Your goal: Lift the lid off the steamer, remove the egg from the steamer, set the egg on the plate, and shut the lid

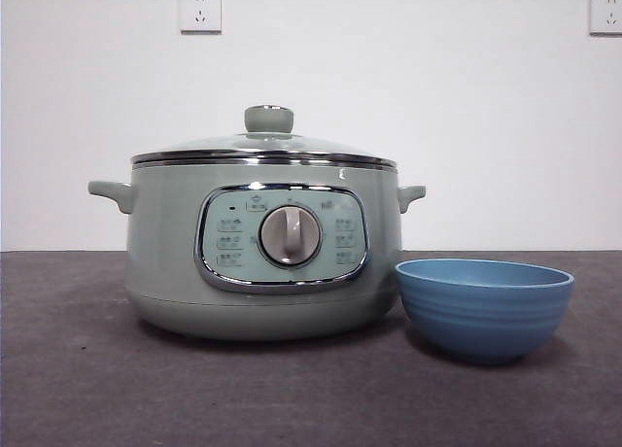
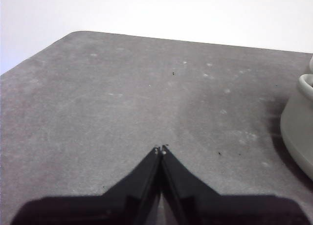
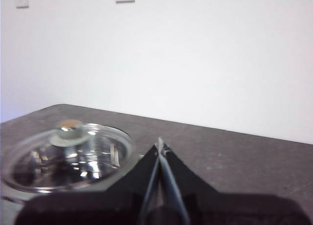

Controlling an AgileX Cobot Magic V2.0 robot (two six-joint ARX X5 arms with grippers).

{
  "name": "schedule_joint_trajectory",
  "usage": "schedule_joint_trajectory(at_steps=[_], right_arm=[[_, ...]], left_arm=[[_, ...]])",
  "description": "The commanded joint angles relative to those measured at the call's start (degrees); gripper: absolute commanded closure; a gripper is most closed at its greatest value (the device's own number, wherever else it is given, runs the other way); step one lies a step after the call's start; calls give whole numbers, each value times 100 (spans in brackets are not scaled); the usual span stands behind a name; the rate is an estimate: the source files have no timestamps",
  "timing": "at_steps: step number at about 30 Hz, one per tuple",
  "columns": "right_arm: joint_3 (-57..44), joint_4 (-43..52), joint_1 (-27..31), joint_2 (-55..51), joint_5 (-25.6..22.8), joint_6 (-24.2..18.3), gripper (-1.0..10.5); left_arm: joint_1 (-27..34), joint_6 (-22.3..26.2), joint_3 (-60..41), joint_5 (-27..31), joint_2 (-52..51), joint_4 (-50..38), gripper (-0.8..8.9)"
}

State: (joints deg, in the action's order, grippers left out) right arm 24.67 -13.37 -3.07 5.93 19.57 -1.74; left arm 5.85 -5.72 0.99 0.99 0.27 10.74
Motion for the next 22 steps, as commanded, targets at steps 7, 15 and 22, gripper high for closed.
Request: schedule_joint_trajectory(at_steps=[7, 15, 22], right_arm=[[-2017, 1322, -11, -365, -979, 356, 946], [-2439, 1040, -63, -588, -1228, 339, 946], [-2435, 365, -122, -586, -1248, 374, 946]], left_arm=[[26, -50, -83, 20, -15, -39, 817], [26, -50, -83, 22, -15, -39, 817], [26, -50, -83, 22, -15, -39, 817]])
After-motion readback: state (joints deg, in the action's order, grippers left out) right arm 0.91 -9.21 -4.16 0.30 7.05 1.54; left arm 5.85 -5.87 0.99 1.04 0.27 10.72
